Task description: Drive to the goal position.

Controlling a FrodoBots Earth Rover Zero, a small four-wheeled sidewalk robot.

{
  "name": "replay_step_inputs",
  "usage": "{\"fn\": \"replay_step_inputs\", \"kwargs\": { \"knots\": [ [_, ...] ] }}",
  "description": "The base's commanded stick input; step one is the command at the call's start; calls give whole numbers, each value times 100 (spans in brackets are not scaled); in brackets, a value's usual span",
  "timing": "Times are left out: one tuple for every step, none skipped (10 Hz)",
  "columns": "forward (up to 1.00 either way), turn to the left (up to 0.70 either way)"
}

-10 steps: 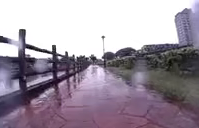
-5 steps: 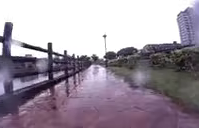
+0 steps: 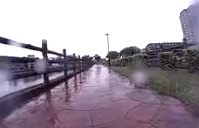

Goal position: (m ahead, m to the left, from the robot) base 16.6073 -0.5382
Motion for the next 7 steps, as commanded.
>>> {"fn": "replay_step_inputs", "kwargs": {
  "knots": [
    [100,0],
    [100,0],
    [100,0],
    [100,0],
    [100,0],
    [100,0],
    [100,0]
  ]
}}
